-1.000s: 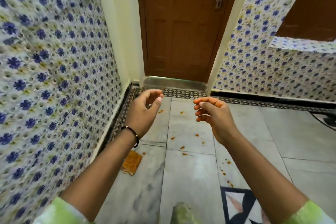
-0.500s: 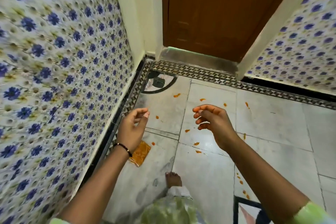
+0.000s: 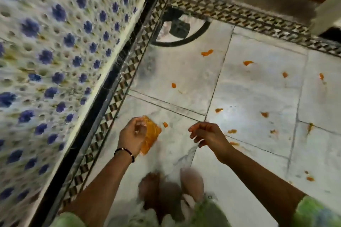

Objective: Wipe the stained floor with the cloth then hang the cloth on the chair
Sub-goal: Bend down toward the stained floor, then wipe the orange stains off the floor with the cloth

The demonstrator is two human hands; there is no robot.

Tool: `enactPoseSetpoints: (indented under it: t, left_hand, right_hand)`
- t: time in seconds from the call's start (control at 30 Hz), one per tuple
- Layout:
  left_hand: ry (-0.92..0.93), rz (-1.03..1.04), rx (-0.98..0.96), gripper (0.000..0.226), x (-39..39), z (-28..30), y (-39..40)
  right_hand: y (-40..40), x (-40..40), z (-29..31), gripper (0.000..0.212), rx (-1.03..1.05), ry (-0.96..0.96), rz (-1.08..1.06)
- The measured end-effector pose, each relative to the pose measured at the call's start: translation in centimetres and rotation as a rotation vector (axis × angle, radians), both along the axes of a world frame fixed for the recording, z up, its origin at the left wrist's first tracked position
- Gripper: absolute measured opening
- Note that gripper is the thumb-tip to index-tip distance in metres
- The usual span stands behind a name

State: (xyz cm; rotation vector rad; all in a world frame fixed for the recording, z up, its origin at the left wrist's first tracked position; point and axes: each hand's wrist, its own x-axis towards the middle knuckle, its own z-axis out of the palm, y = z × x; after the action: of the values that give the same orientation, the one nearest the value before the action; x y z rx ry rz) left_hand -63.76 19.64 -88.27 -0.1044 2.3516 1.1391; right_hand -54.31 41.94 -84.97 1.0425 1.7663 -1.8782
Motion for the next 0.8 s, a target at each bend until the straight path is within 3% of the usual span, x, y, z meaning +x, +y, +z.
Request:
enactPoseSetpoints:
  t: [0.17, 0.23, 0.33, 0.47, 0.57, 0.67, 0.73, 0.8]
  left_hand:
    - [0.095, -0.227, -0.249, 0.054, -2.0, -17.9, -1.9]
    - [0.208, -0.191, -0.351, 0.074, -2.2, -24.0, -3.1]
    - [0.371, -0.05, -0.443, 0.072, -1.6, -30.5, -3.9]
    - [0.563, 0.133, -0.48, 0.059, -0.2, -33.6, -2.4]
    - [0.521, 0.158, -0.475, 0.07, 1.1, -33.6, -2.2]
    - [0.441, 0.07, -0.519, 0.077, 1.1, -33.0, -2.6]
    - [0.374, 0.046, -0.503, 0.069, 1.1, -32.4, -2.4]
    - [0.294, 0.153, -0.403, 0.055, 1.5, -31.5, -1.7]
  right_hand:
    - [-0.7, -2.7, -17.2, 0.027, 0.15, 0.097, 0.204]
    - [-0.9, -3.1, -22.8, 0.032, 0.332, 0.253, 0.265]
    - [-0.8, -2.7, -29.0, 0.023, 0.542, 0.519, 0.357]
    - [1.4, -1.8, -32.3, 0.017, 0.667, 0.737, 0.62]
    - [4.2, -1.9, -31.6, 0.017, 0.774, 0.809, 0.75]
    - [5.7, -2.6, -30.1, 0.021, 0.859, 0.814, 0.652]
    - [5.8, -2.4, -29.3, 0.02, 0.886, 0.796, 0.506]
    - [5.3, -1.7, -29.0, 0.019, 0.882, 0.78, 0.423]
